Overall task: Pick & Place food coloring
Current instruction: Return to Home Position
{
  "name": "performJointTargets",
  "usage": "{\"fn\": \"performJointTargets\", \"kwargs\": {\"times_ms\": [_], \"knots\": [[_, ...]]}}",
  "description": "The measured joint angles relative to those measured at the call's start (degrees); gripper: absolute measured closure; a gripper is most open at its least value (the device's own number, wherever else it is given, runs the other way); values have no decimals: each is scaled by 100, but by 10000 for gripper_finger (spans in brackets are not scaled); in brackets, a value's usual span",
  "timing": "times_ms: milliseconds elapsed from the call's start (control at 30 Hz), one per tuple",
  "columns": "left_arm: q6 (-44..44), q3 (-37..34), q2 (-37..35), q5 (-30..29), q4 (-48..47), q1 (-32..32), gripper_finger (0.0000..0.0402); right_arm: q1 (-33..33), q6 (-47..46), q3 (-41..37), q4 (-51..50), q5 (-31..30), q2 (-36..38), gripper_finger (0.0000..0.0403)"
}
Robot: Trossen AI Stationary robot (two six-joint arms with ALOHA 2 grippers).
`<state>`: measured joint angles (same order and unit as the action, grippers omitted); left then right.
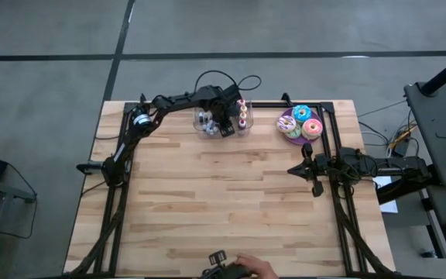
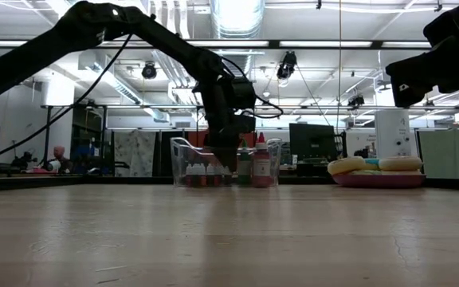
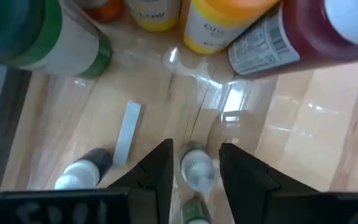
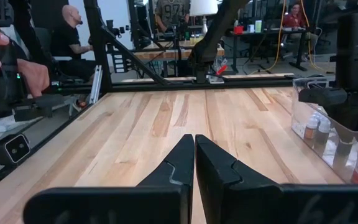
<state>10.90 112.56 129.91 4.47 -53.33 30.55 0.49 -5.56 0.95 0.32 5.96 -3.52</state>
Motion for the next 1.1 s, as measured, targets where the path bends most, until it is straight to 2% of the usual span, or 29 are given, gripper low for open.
{"fn": "performJointTargets", "kwargs": {"times_ms": [500,833,1100], "knots": [[-227,37,-597,5,-373,0,302,2,0,0,2,0,4,394],[-449,17,-865,63,-409,-14,390,2,0,0,2,-1,4,394],[-494,-128,-1013,214,-318,-238,401,1,0,0,2,-1,4,394]]}}
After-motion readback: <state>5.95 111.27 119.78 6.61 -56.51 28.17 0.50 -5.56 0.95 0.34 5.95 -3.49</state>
